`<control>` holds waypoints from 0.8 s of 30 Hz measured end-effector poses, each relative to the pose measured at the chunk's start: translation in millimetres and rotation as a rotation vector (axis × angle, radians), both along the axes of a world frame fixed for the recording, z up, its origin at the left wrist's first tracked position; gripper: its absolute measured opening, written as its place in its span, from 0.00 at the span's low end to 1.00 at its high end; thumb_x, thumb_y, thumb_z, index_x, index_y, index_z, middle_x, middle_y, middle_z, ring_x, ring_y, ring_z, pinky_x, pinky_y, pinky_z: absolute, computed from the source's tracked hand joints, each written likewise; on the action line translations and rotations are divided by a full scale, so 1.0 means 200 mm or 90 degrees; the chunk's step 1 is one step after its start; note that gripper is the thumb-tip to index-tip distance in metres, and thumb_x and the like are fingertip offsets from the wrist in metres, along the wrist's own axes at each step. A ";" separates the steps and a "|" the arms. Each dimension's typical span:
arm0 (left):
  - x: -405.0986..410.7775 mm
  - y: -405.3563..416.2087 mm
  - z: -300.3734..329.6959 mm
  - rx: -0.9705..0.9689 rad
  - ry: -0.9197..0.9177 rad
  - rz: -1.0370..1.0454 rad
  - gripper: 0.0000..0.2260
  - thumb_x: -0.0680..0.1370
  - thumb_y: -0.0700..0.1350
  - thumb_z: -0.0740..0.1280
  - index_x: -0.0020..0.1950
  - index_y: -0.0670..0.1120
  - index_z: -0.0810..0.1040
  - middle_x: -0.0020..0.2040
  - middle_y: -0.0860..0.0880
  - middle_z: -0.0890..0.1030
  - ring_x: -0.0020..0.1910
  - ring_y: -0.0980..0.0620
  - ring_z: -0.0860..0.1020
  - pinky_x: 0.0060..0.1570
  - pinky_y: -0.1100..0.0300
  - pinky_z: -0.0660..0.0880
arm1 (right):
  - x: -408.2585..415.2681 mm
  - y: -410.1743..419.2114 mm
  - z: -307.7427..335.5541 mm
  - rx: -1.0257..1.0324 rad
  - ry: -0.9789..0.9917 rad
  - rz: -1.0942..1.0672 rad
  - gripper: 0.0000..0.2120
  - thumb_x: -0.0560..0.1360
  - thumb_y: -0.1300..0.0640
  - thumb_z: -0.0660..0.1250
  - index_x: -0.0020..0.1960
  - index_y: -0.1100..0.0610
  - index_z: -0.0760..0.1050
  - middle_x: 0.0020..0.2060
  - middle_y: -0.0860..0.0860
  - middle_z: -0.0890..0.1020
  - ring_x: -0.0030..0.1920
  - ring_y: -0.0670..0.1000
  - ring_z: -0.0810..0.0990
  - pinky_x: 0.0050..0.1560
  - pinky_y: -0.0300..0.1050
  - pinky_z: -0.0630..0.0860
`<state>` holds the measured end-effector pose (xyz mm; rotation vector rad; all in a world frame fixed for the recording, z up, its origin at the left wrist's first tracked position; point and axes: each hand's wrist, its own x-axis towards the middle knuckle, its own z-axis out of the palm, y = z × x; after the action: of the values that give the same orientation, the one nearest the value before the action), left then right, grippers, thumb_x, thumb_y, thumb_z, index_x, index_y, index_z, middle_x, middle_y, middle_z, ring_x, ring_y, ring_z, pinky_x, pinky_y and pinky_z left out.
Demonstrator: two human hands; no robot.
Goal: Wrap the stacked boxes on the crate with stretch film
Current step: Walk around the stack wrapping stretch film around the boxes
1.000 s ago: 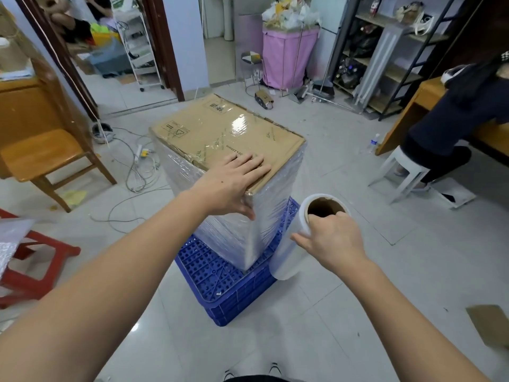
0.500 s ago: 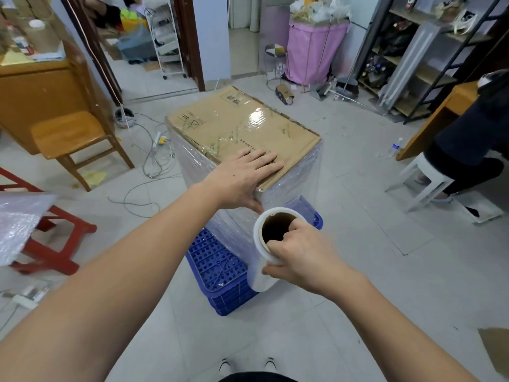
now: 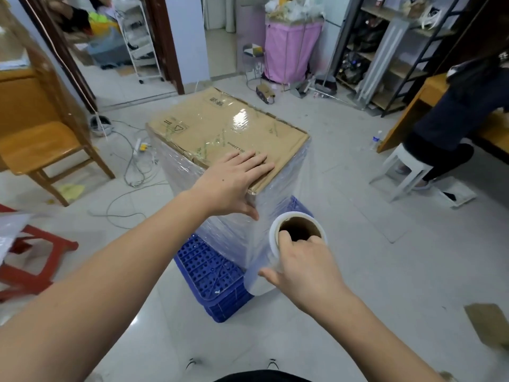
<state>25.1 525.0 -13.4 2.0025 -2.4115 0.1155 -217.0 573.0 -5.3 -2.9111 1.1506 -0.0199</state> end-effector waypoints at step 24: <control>0.22 -0.16 0.05 0.028 -0.046 -0.213 0.52 0.71 0.74 0.69 0.85 0.59 0.44 0.85 0.50 0.49 0.83 0.44 0.50 0.82 0.48 0.48 | 0.26 0.15 -0.04 -0.001 -0.017 -0.348 0.28 0.73 0.33 0.66 0.33 0.53 0.58 0.28 0.47 0.63 0.37 0.54 0.68 0.35 0.44 0.61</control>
<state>69.8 493.7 -2.5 1.6029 -2.7747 0.1345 -165.8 603.3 -12.6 -2.4877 1.8909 -0.0635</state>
